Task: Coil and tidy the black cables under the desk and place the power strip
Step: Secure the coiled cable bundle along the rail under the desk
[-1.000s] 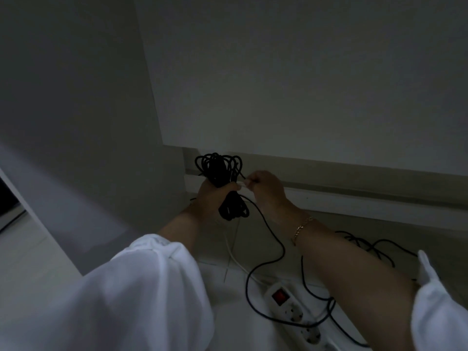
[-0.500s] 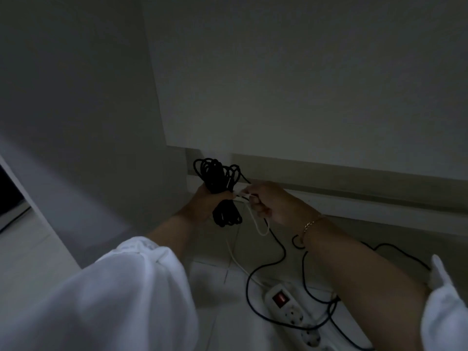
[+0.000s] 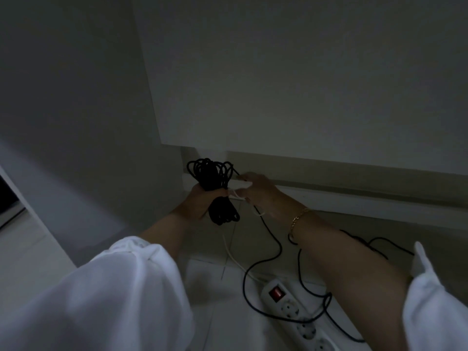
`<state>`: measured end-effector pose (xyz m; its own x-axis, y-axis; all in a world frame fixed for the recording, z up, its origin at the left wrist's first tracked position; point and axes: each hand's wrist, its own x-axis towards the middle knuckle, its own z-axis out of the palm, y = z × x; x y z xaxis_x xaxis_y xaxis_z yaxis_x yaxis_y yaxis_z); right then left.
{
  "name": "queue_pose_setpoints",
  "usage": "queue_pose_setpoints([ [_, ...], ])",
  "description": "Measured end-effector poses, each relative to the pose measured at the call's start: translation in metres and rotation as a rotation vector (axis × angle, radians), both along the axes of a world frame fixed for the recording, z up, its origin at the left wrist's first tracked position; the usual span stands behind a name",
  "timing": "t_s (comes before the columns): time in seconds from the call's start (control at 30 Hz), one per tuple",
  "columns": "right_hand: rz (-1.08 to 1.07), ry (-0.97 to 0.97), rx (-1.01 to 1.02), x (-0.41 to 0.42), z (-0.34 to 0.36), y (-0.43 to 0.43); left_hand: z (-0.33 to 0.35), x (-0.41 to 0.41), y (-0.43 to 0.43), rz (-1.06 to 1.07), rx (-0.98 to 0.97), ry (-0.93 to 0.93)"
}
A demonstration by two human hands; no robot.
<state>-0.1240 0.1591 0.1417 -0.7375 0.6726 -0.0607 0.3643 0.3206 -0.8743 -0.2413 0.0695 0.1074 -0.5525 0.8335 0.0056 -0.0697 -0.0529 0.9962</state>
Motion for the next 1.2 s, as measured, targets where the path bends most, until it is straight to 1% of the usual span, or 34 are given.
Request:
queue_pose_setpoints([
  [0.1,0.022,-0.065,0.119,-0.002,-0.001,0.0,0.004,0.003,-0.004,0.001,-0.013,-0.004],
  [0.2,0.044,-0.123,0.301,-0.002,0.002,0.002,0.006,0.004,-0.005,-0.009,-0.018,0.004],
  [0.33,-0.038,-0.247,0.513,-0.005,0.0,0.0,0.009,0.005,-0.003,-0.032,-0.062,0.098],
  [0.4,-0.084,-0.232,0.562,-0.007,0.001,-0.001,0.013,0.006,-0.002,-0.005,-0.072,0.127],
  [0.47,-0.079,-0.222,0.566,-0.011,0.001,-0.001,0.015,0.007,0.0,0.048,-0.079,0.116],
  [0.53,-0.082,-0.222,0.537,-0.015,0.001,-0.003,0.016,0.007,0.001,0.054,-0.078,0.111],
  [0.6,-0.1,-0.149,0.473,-0.017,0.002,-0.005,0.017,0.007,0.002,0.035,-0.073,0.131],
  [0.67,-0.11,-0.063,0.455,-0.016,0.001,-0.007,0.017,0.008,0.004,0.036,-0.068,0.141],
  [0.73,-0.111,-0.063,0.425,-0.017,0.001,-0.009,0.018,0.009,0.004,0.051,-0.064,0.128],
  [0.8,-0.057,-0.081,0.283,-0.019,0.003,-0.009,0.017,0.007,0.004,0.049,-0.072,0.078],
  [0.87,-0.005,-0.116,0.071,-0.016,0.005,-0.013,0.017,0.005,0.002,0.057,-0.059,-0.01],
  [0.9,-0.005,-0.079,-0.11,-0.012,0.005,-0.014,0.018,0.004,0.001,0.076,-0.061,-0.04],
  [0.93,0.007,-0.031,-0.336,-0.007,0.004,-0.017,0.018,0.002,-0.001,0.09,-0.071,-0.05],
  [0.97,0.045,0.008,-0.518,-0.005,0.002,-0.018,0.018,0.0,-0.002,0.1,-0.091,-0.044],
  [1.0,0.102,0.025,-0.6,-0.005,-0.004,-0.015,0.018,-0.004,-0.003,0.106,-0.115,-0.035],
  [1.07,0.182,0.014,-0.614,-0.01,-0.011,-0.015,0.017,-0.01,-0.007,0.103,-0.156,-0.043],
  [1.13,0.183,0.004,-0.597,-0.019,-0.016,-0.019,0.014,-0.017,-0.009,0.107,-0.18,-0.074],
  [1.2,0.186,0.064,-0.551,-0.033,-0.022,-0.019,0.014,-0.023,-0.007,0.126,-0.184,-0.111],
])
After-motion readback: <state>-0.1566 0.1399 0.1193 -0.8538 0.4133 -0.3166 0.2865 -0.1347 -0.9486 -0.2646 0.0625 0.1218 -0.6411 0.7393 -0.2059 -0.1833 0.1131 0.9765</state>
